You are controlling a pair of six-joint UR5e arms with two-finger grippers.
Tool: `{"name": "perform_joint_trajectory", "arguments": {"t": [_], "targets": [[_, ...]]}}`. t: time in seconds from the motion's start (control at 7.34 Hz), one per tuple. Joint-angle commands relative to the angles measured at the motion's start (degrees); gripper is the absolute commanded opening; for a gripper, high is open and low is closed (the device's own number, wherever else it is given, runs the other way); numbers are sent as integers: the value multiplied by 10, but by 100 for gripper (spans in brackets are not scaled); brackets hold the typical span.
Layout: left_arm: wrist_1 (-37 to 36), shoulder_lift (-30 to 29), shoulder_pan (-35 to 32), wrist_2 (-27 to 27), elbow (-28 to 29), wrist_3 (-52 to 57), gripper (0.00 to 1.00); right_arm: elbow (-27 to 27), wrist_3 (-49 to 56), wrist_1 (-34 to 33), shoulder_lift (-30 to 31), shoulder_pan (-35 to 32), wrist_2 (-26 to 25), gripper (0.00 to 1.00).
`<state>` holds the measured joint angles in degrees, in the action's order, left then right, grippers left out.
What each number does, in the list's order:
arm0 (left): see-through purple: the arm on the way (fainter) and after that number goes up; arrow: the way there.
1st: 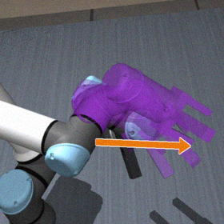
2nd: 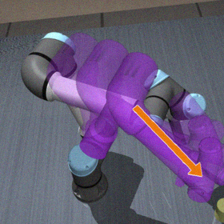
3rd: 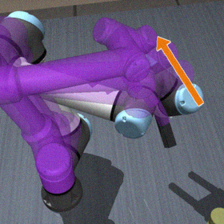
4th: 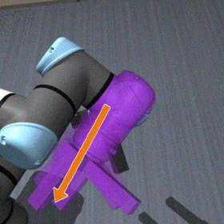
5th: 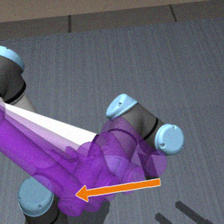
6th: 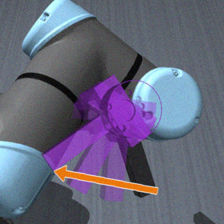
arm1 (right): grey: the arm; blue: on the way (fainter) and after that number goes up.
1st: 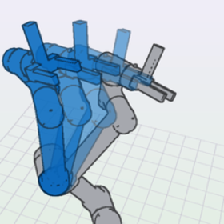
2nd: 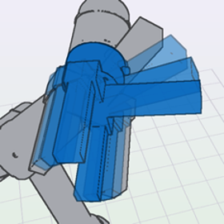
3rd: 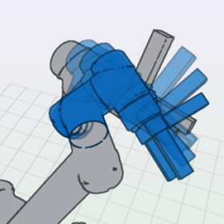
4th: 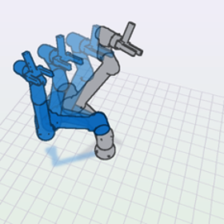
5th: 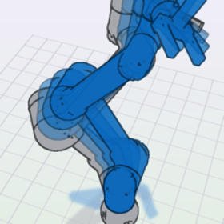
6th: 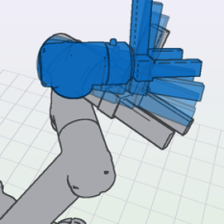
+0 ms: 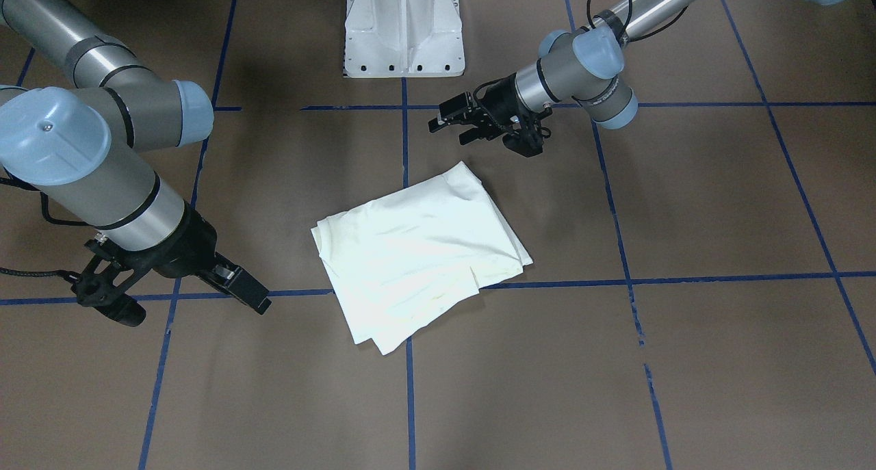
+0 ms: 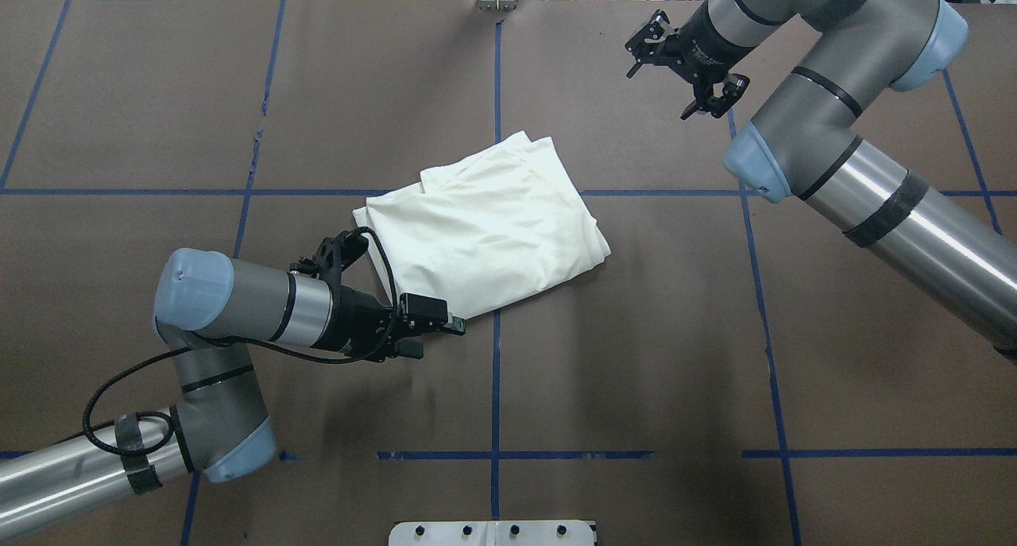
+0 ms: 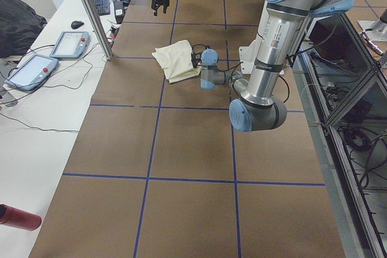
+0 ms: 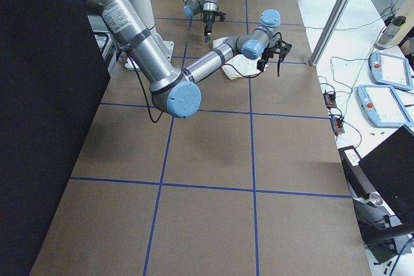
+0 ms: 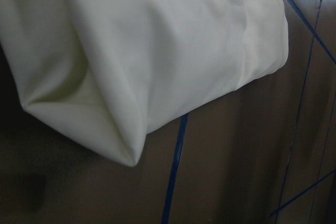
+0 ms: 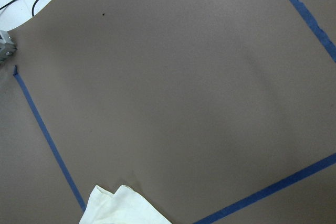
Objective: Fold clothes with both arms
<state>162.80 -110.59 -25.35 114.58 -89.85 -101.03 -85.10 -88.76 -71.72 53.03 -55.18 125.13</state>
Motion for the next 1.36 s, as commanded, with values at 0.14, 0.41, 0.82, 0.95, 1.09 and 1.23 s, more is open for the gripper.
{"name": "perform_joint_trajectory", "arguments": {"t": [0.14,0.41,0.82,0.95,1.09,1.23], "targets": [[-110,80,-84,0,-121,72,100,-66,82,-31,43,-19,0,100],[-216,162,-174,4,-191,241,100,-133,262,-144,91,-55,-1,100],[-347,239,-379,54,-205,596,100,-158,576,-216,199,-160,4,100],[-440,234,-459,54,-203,733,100,-156,663,-220,240,-205,18,100],[-515,225,-515,54,-201,854,100,-149,745,-221,275,-245,55,100],[-546,224,-552,54,-201,929,100,-147,805,-221,309,-273,76,100]]}}
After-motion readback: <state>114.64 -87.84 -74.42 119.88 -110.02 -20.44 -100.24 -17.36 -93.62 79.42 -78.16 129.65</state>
